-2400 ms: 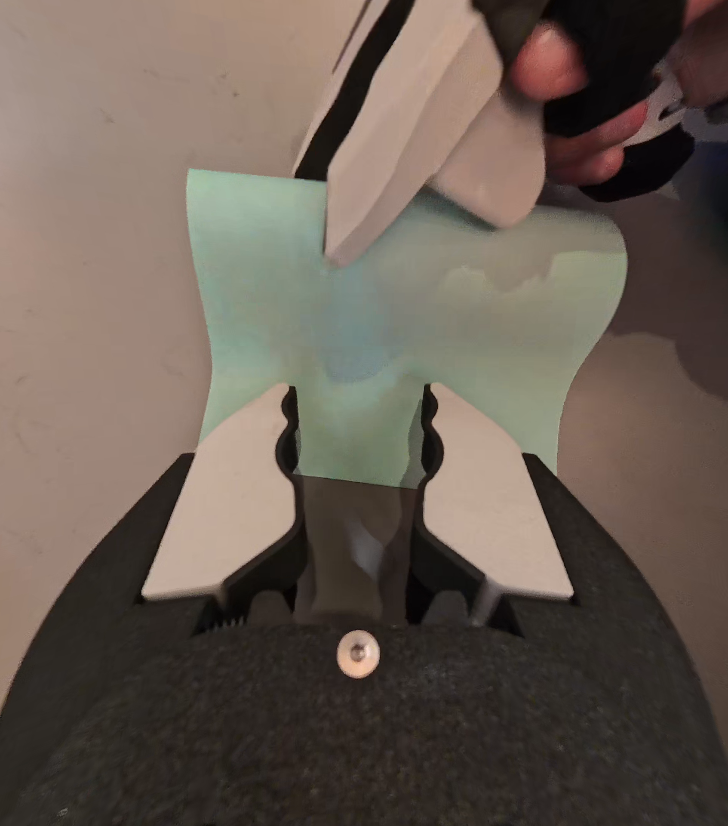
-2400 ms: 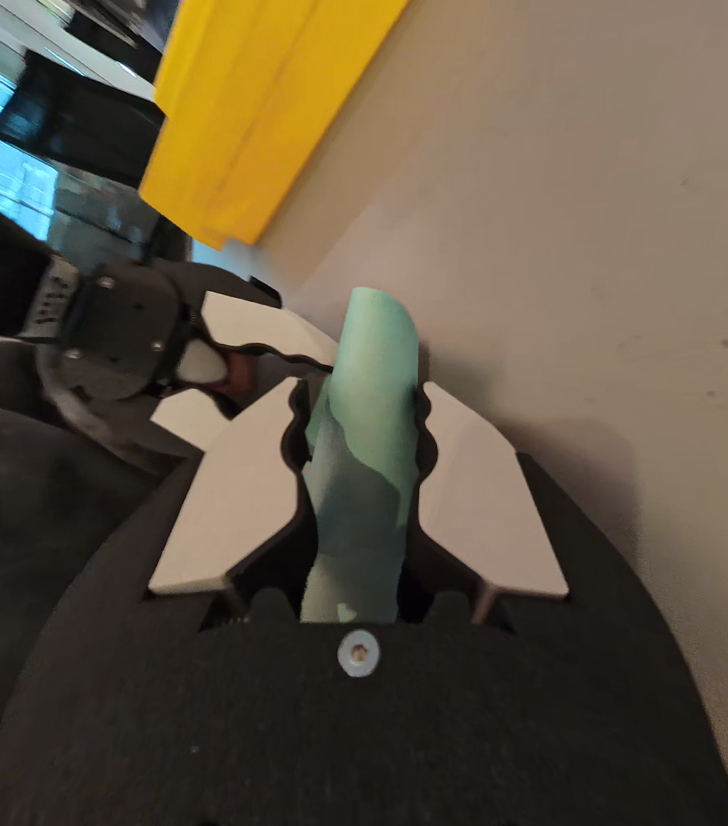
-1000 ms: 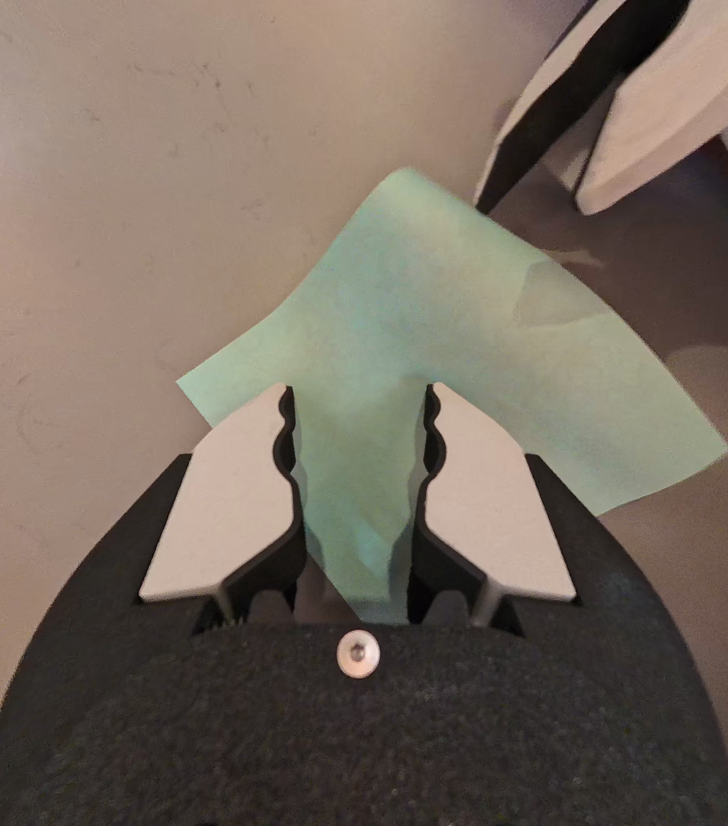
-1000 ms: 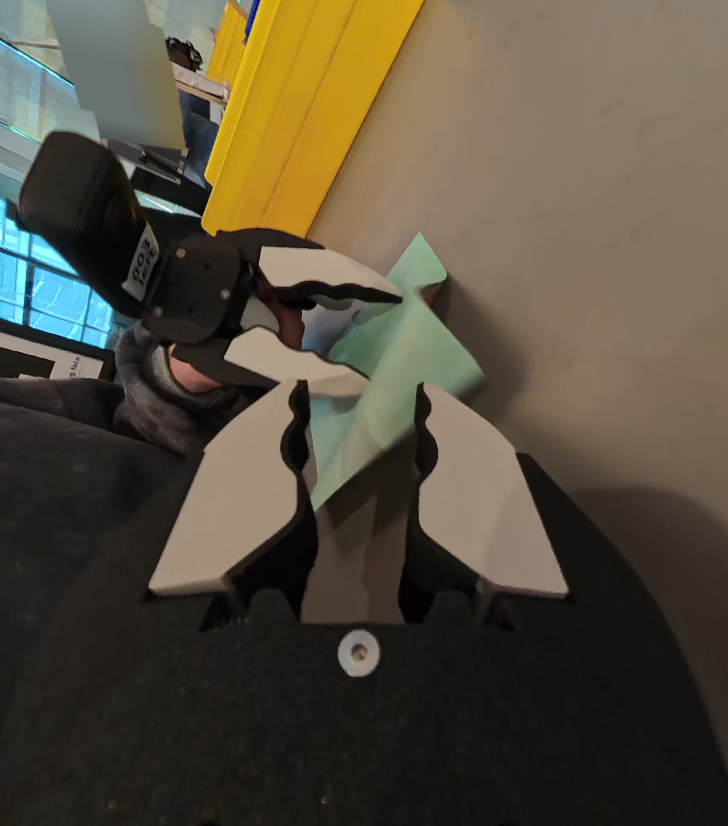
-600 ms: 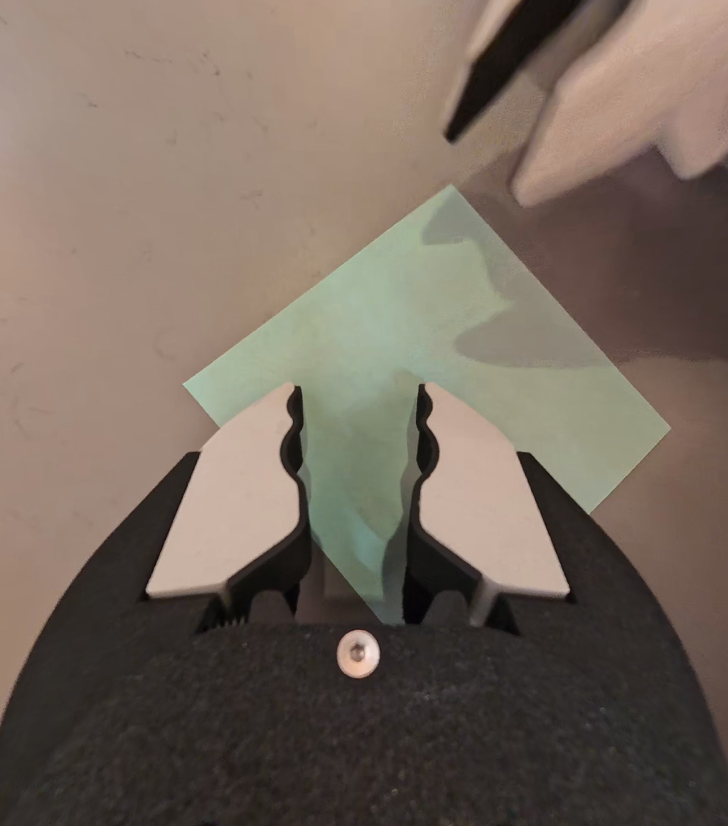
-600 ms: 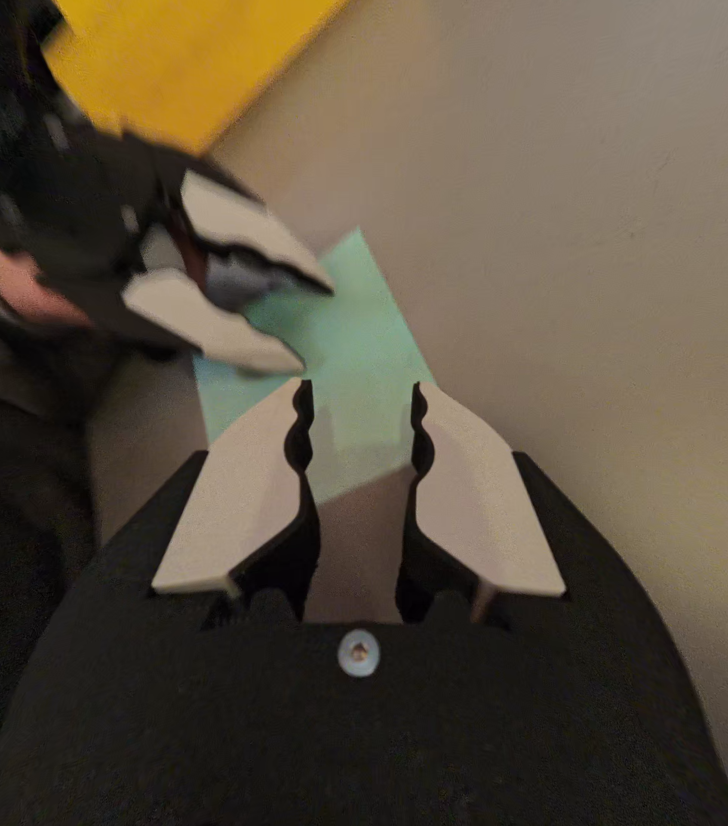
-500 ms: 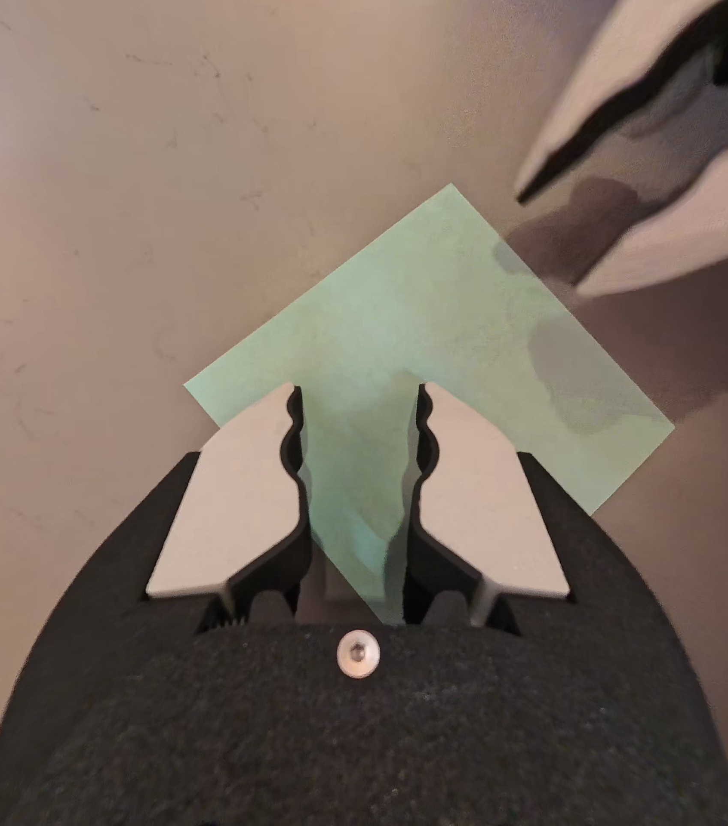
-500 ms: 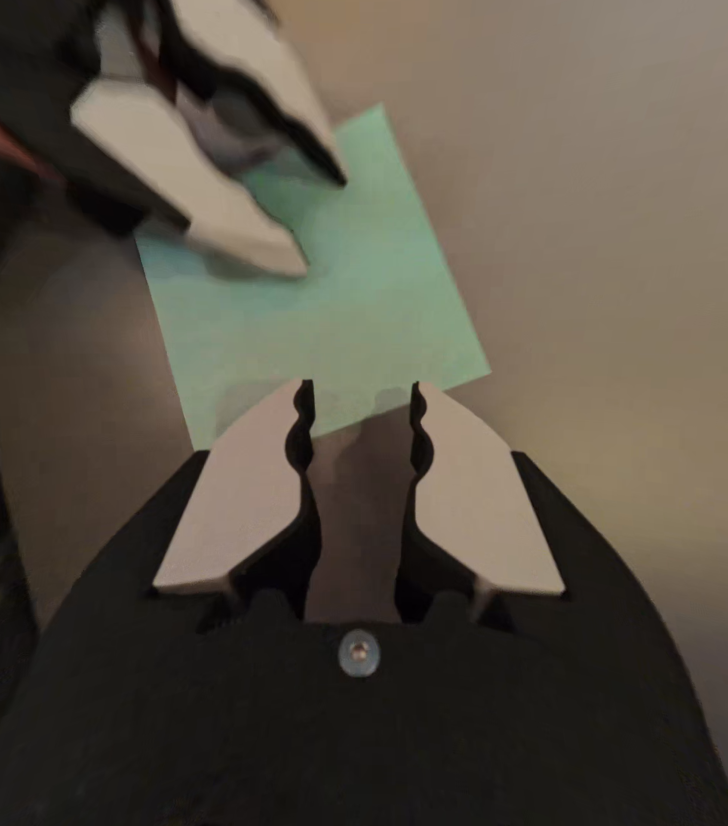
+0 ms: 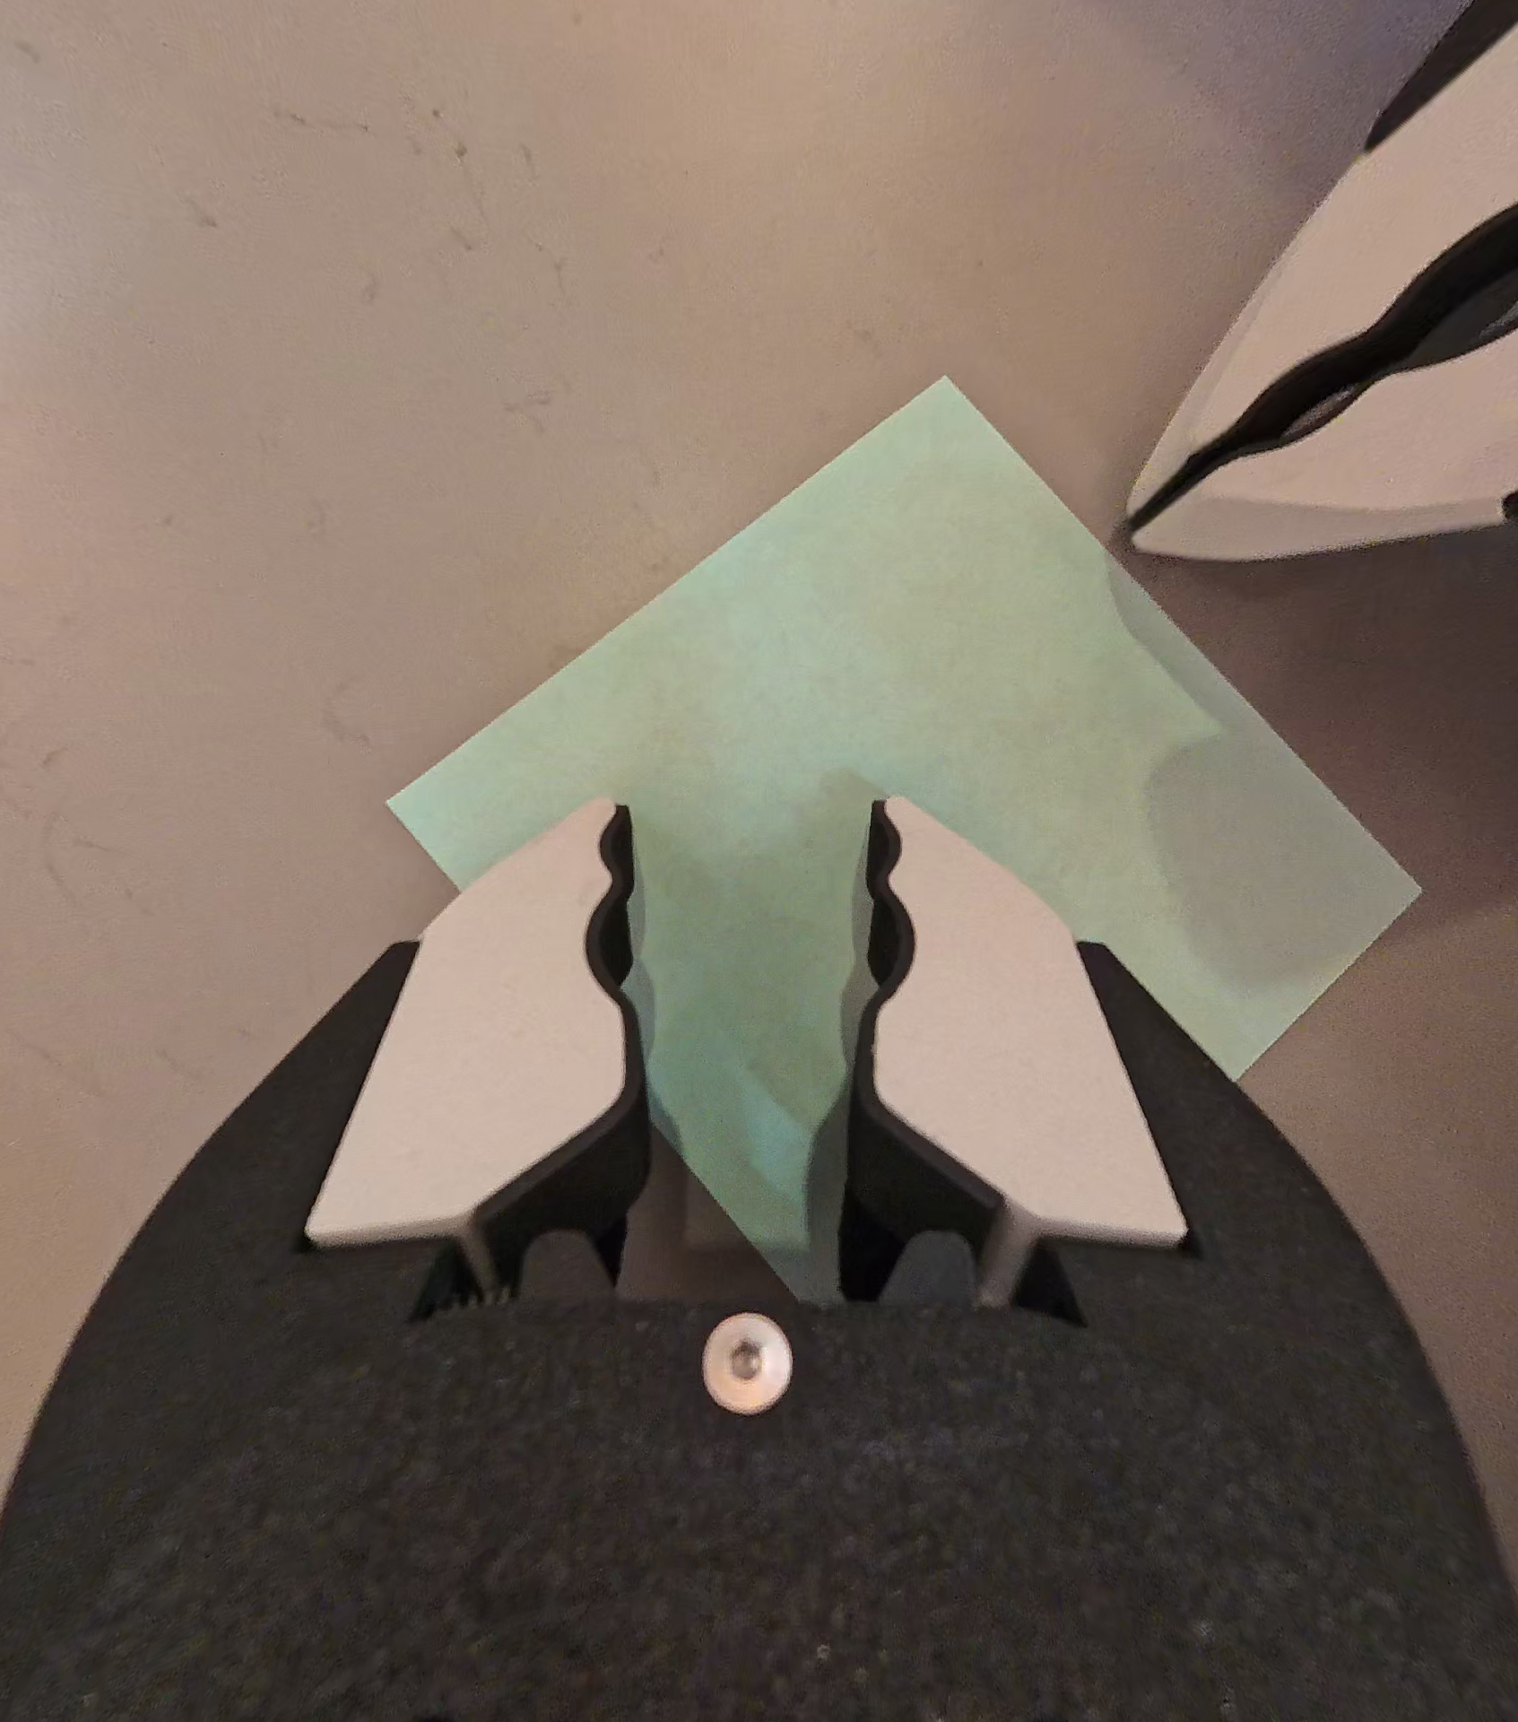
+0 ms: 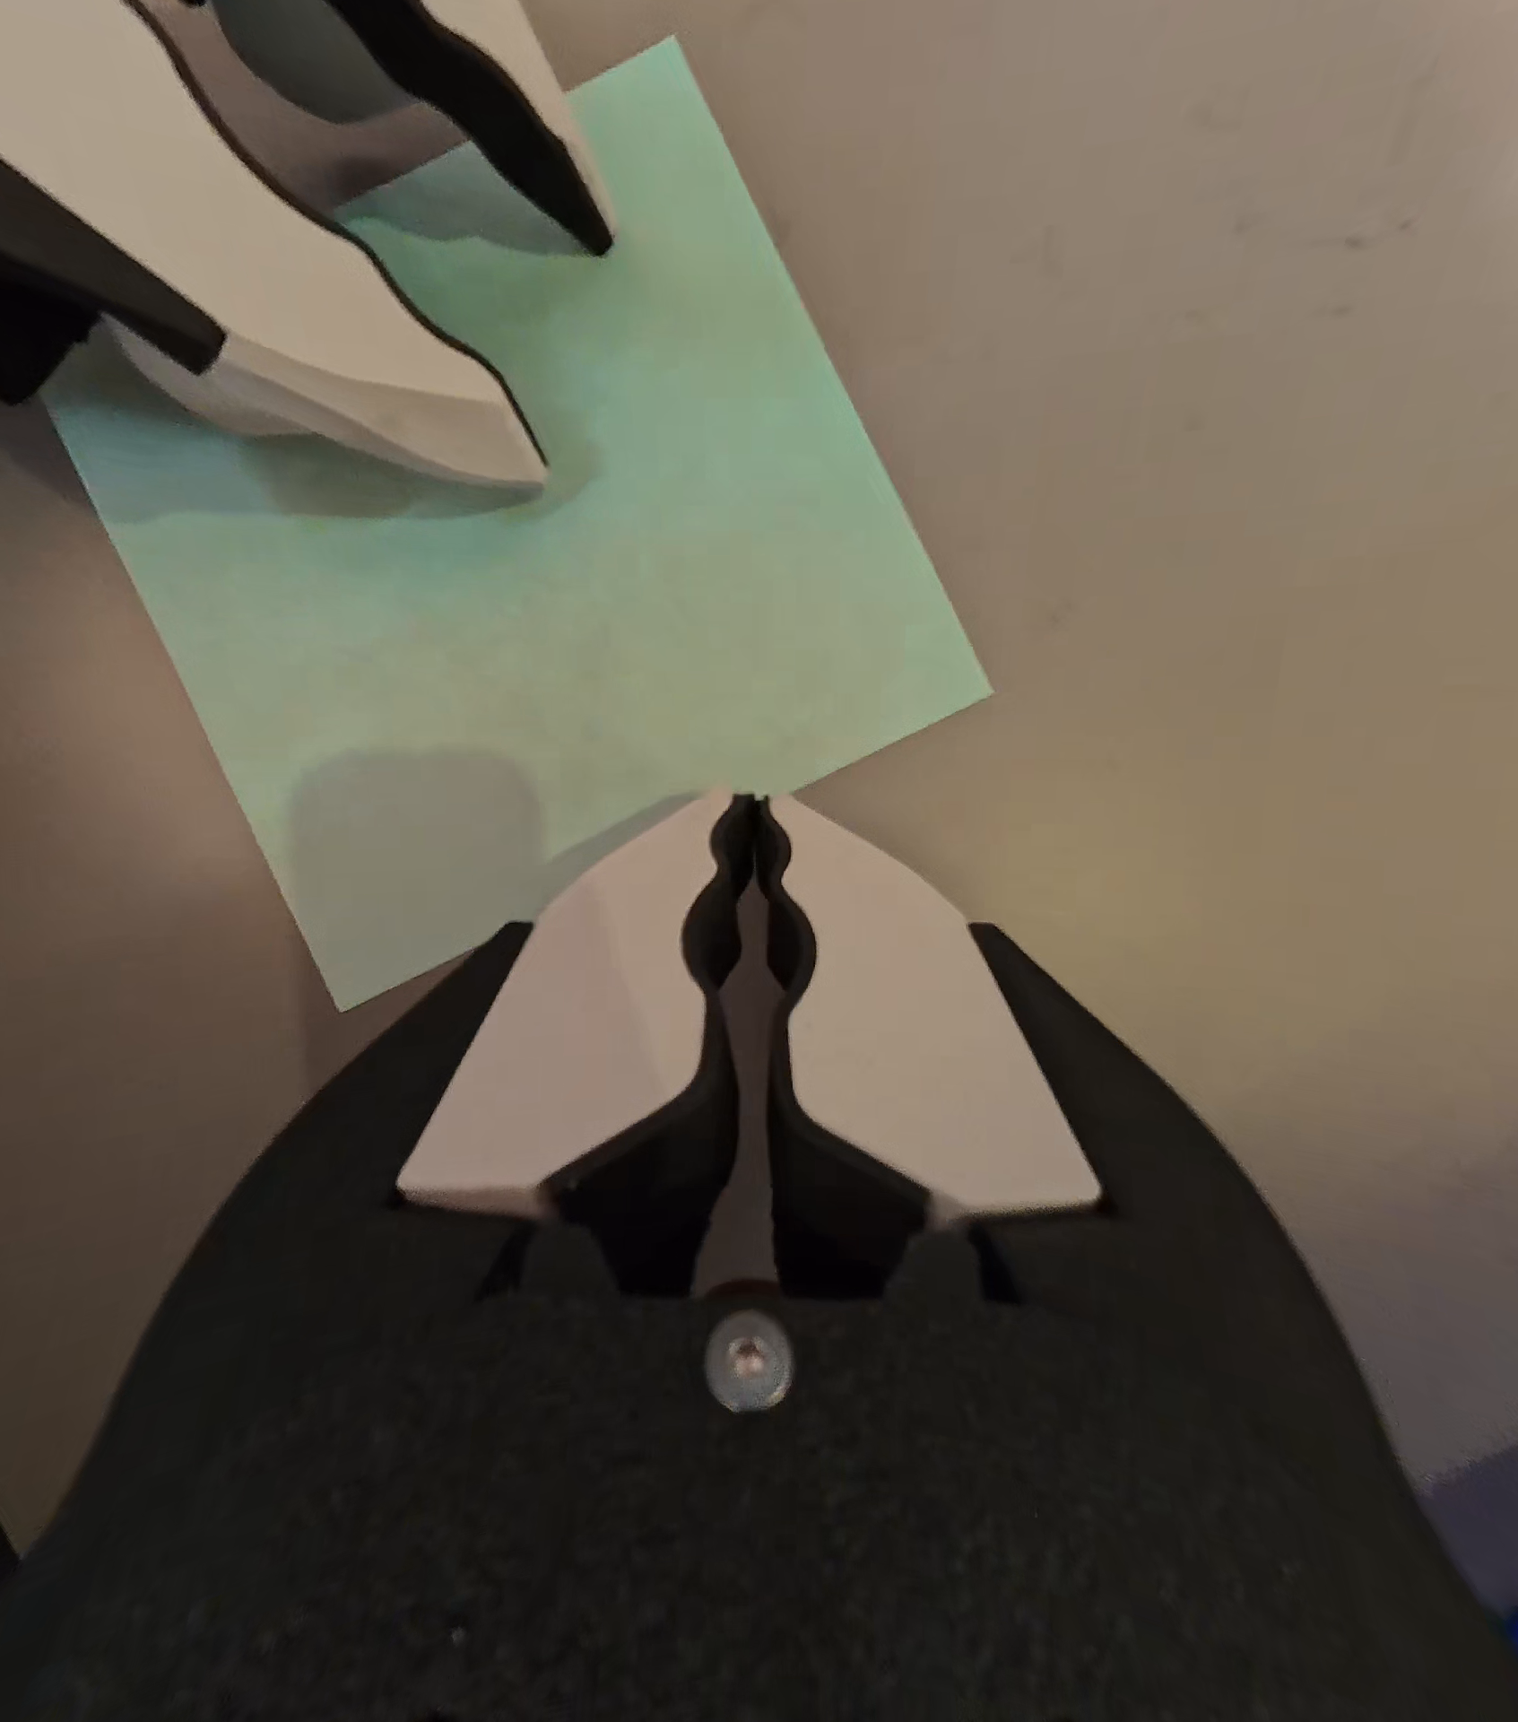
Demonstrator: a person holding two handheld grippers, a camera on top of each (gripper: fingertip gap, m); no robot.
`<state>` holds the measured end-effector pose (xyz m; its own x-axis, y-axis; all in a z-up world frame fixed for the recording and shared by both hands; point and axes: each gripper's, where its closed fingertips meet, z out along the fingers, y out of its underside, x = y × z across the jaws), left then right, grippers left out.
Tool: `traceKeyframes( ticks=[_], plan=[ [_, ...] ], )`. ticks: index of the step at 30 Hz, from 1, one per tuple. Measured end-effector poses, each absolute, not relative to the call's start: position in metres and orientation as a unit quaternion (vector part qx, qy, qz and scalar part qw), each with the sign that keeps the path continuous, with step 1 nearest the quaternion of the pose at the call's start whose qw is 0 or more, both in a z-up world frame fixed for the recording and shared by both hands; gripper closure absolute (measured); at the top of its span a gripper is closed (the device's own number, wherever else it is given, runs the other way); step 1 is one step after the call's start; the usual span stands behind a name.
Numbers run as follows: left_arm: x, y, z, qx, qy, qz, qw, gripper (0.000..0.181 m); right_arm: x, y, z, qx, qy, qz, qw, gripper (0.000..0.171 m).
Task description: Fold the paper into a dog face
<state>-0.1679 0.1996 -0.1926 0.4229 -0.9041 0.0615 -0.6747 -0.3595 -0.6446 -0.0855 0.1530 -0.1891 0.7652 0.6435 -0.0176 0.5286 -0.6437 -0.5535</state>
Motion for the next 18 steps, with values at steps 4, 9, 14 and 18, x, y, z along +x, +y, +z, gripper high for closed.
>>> traceKeyframes(
  ticks=[4, 9, 14, 18],
  plan=[
    [-0.168, 0.200, -0.193, -0.798, 0.495, -0.209, 0.275, 0.134, -0.092, 0.153, -0.195, -0.897, -0.338, 0.097, 0.267, 0.171],
    [-0.168, 0.199, -0.193, -0.797, 0.495, -0.208, 0.275, 0.133, -0.095, 0.158, -0.195, -0.897, -0.332, 0.108, 0.271, 0.171],
    [-0.168, 0.199, -0.192, -0.798, 0.493, -0.213, 0.275, 0.133, -0.111, 0.177, -0.194, -0.888, -0.320, 0.160, 0.290, 0.171],
    [-0.168, 0.200, -0.192, -0.798, 0.492, -0.215, 0.274, 0.134, -0.130, 0.193, -0.193, -0.875, -0.316, 0.219, 0.295, 0.171]
  ],
)
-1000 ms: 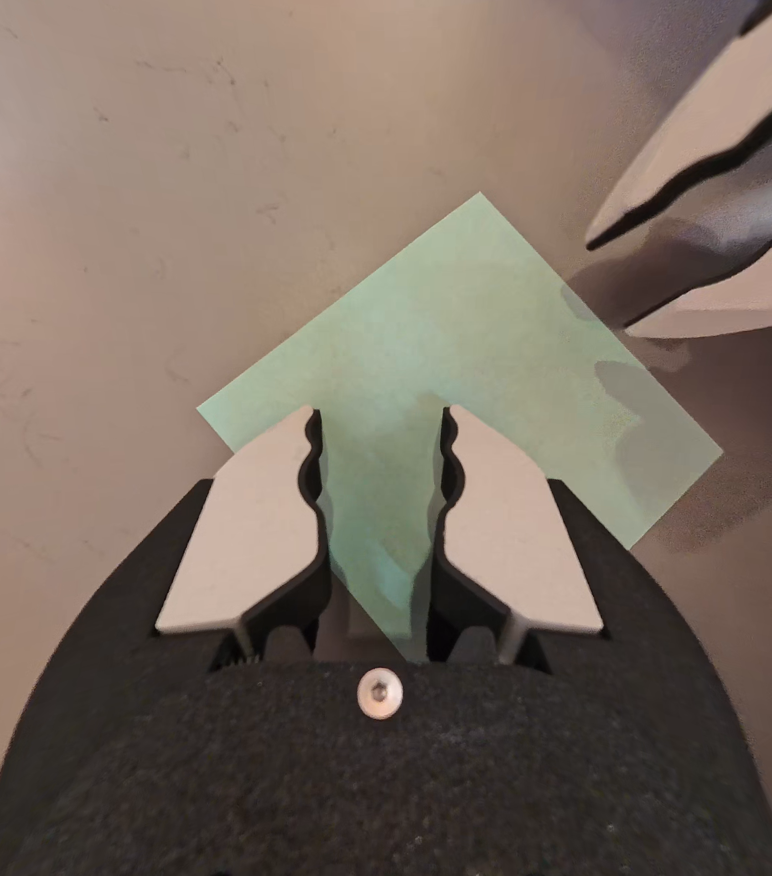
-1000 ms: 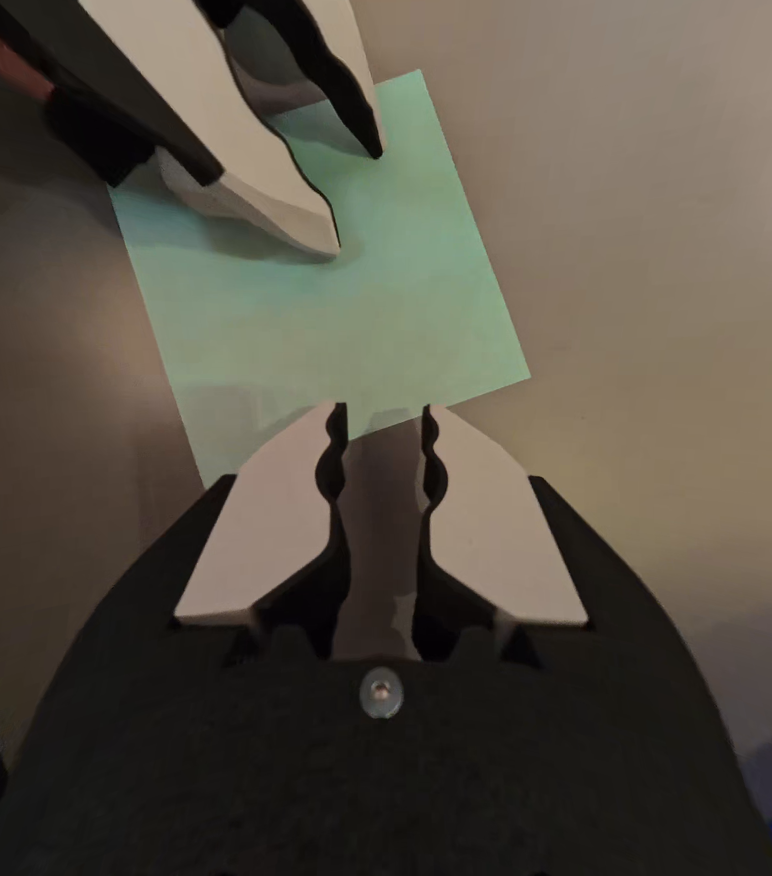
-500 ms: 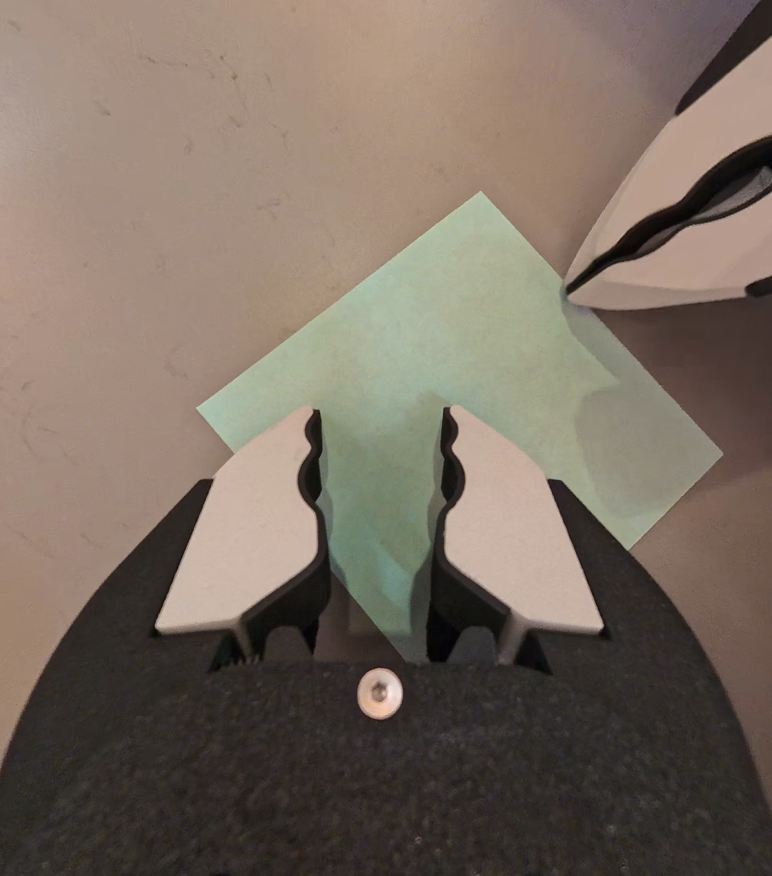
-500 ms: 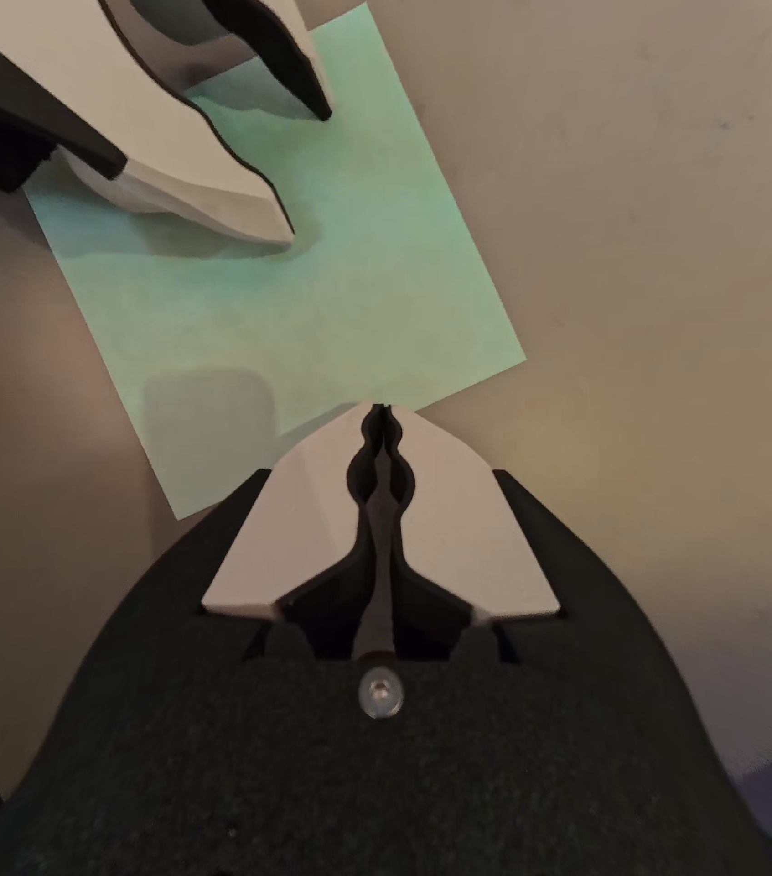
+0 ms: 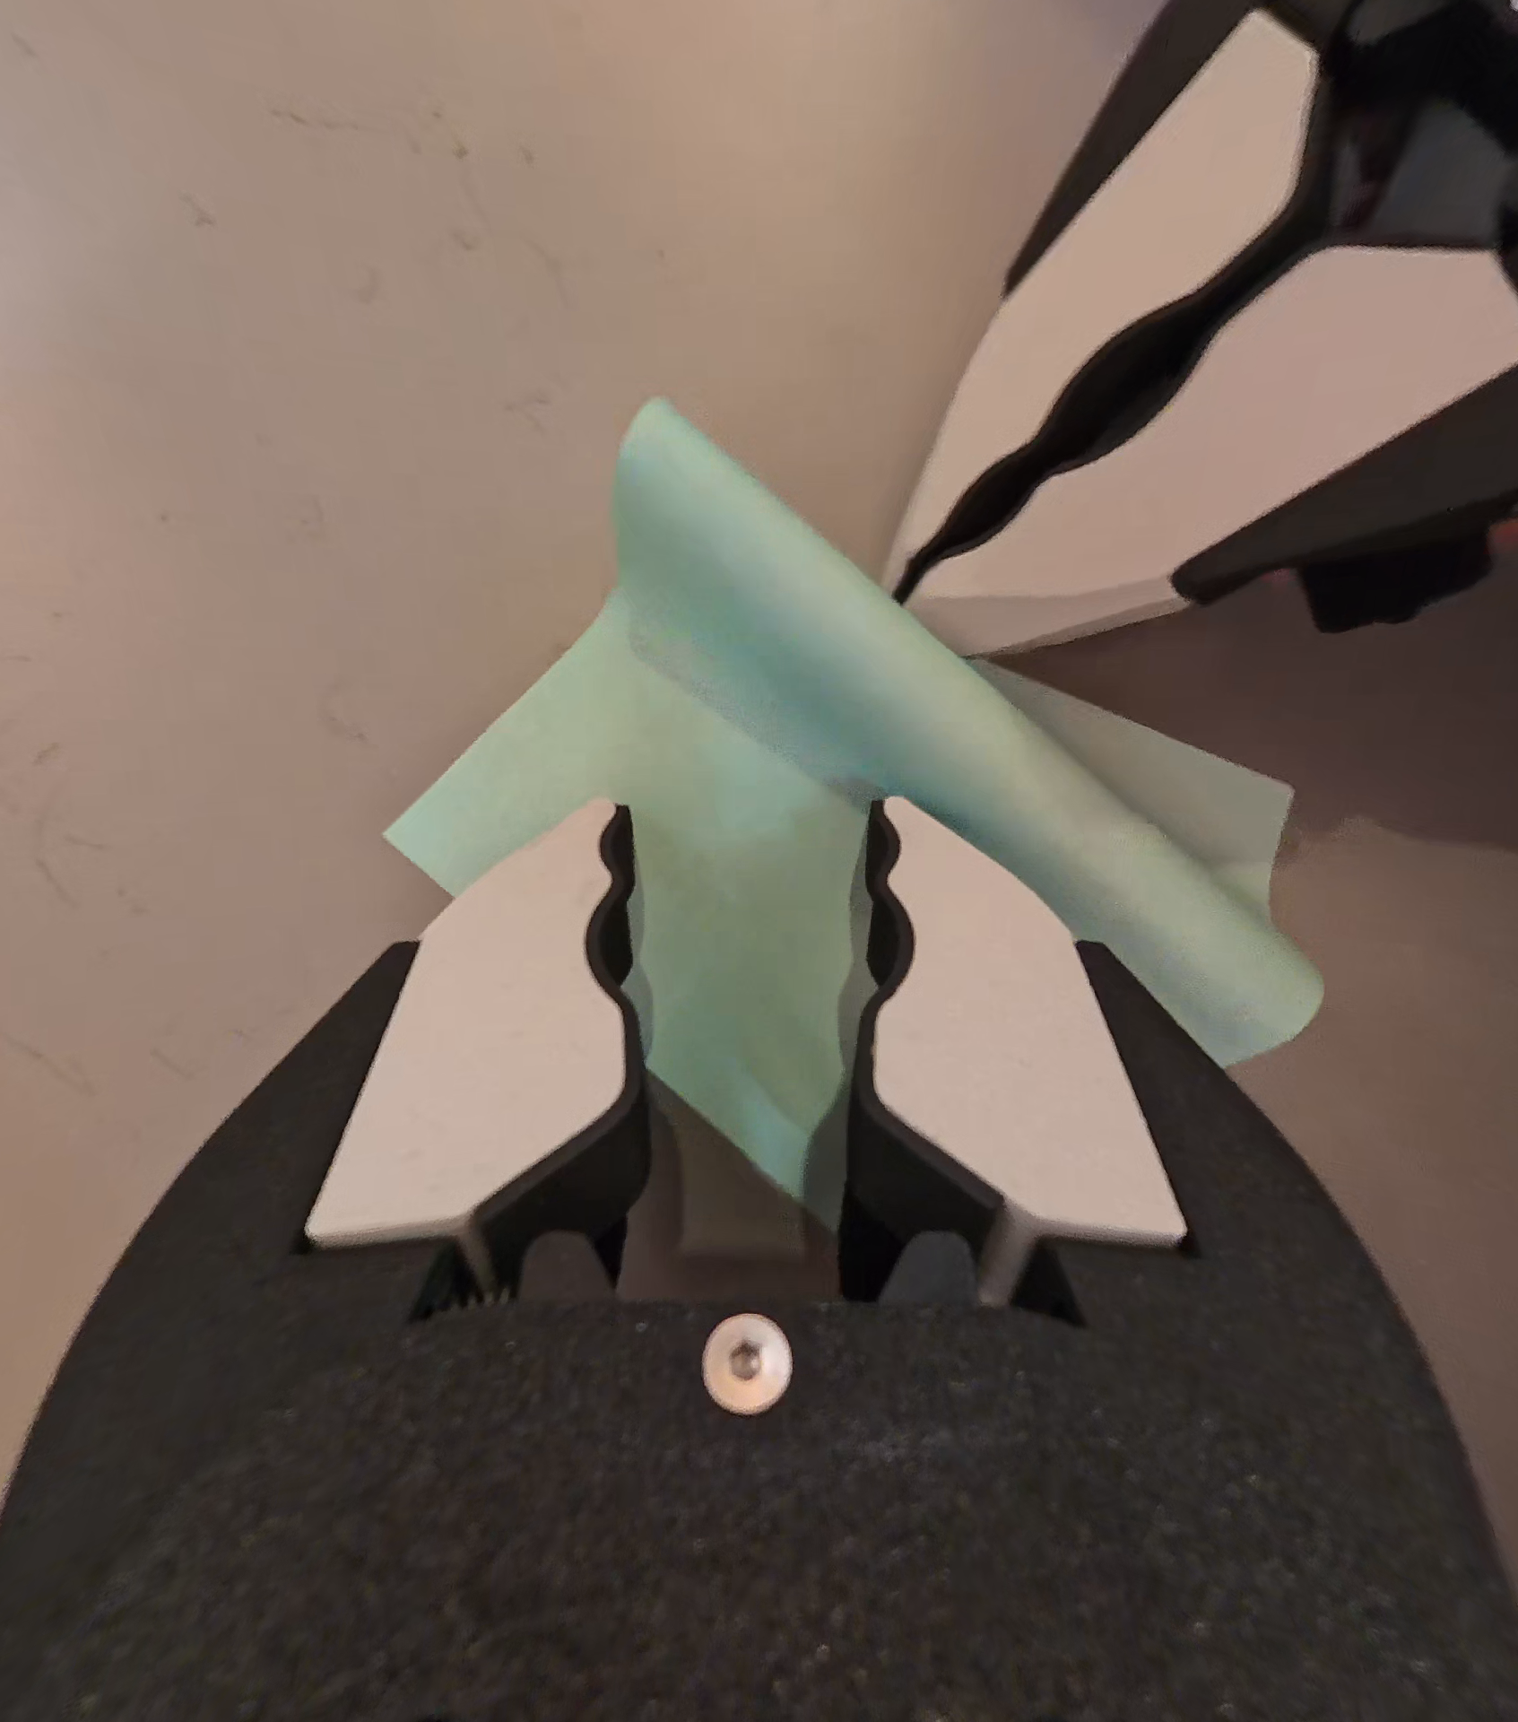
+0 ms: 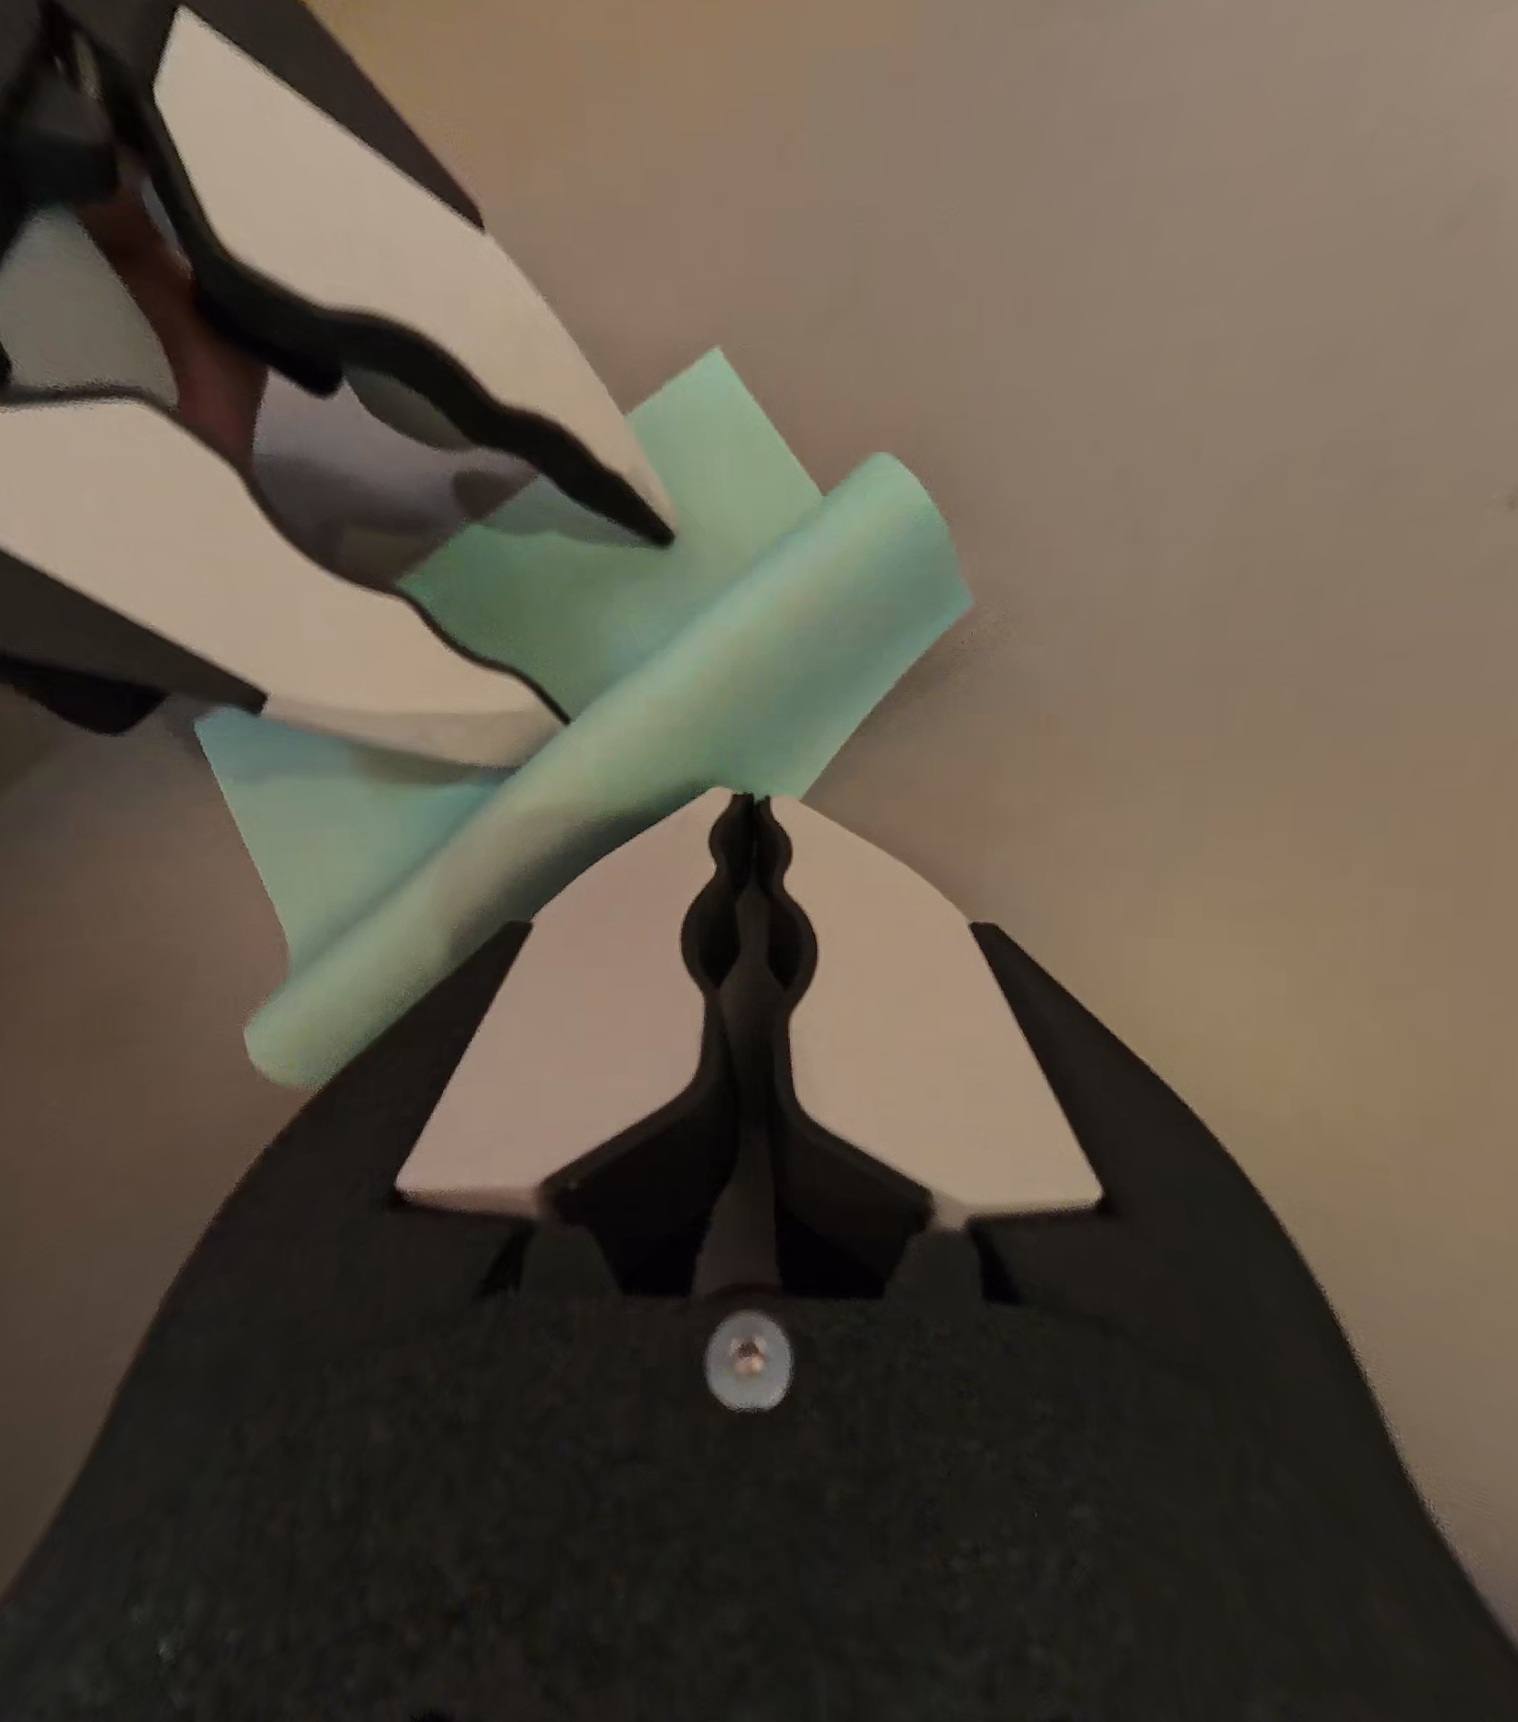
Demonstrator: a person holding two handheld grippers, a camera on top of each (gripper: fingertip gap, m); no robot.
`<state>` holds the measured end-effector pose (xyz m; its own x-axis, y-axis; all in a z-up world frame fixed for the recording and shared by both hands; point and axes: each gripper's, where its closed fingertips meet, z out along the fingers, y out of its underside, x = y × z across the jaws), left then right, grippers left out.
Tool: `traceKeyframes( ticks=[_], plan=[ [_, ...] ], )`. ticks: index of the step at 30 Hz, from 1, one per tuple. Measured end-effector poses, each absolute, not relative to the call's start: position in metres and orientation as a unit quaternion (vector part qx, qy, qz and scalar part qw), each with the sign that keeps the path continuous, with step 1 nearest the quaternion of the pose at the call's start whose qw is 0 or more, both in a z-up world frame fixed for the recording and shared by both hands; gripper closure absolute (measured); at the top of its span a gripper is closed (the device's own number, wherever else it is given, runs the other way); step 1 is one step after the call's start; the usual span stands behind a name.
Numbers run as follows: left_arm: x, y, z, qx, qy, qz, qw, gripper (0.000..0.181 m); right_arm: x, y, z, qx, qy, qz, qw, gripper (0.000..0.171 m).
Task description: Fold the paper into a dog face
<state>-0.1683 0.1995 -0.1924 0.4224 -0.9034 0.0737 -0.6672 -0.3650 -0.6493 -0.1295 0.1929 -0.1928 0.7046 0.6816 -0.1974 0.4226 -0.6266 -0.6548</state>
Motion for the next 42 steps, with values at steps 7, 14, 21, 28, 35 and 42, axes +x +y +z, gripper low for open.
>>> traceKeyframes(
  ticks=[7, 14, 21, 28, 35, 42],
  plan=[
    [-0.169, 0.199, -0.192, -0.797, 0.493, -0.219, 0.273, 0.134, -0.159, 0.211, -0.177, -0.842, -0.323, 0.317, 0.293, 0.157],
    [-0.170, 0.200, -0.192, -0.796, 0.492, -0.222, 0.274, 0.136, -0.170, 0.209, -0.143, -0.781, -0.257, 0.516, 0.241, 0.145],
    [-0.170, 0.201, -0.192, -0.797, 0.491, -0.221, 0.274, 0.138, -0.167, 0.198, -0.134, -0.758, -0.238, 0.565, 0.222, 0.139],
    [-0.170, 0.200, -0.192, -0.796, 0.494, -0.217, 0.274, 0.136, -0.148, 0.203, -0.132, -0.766, -0.207, 0.571, 0.211, 0.140],
    [-0.169, 0.198, -0.193, -0.795, 0.499, -0.210, 0.274, 0.133, -0.126, 0.224, -0.150, -0.808, -0.195, 0.519, 0.201, 0.145],
    [-0.169, 0.198, -0.193, -0.794, 0.501, -0.207, 0.274, 0.133, -0.104, 0.248, -0.168, -0.851, -0.202, 0.450, 0.181, 0.149]
  ],
)
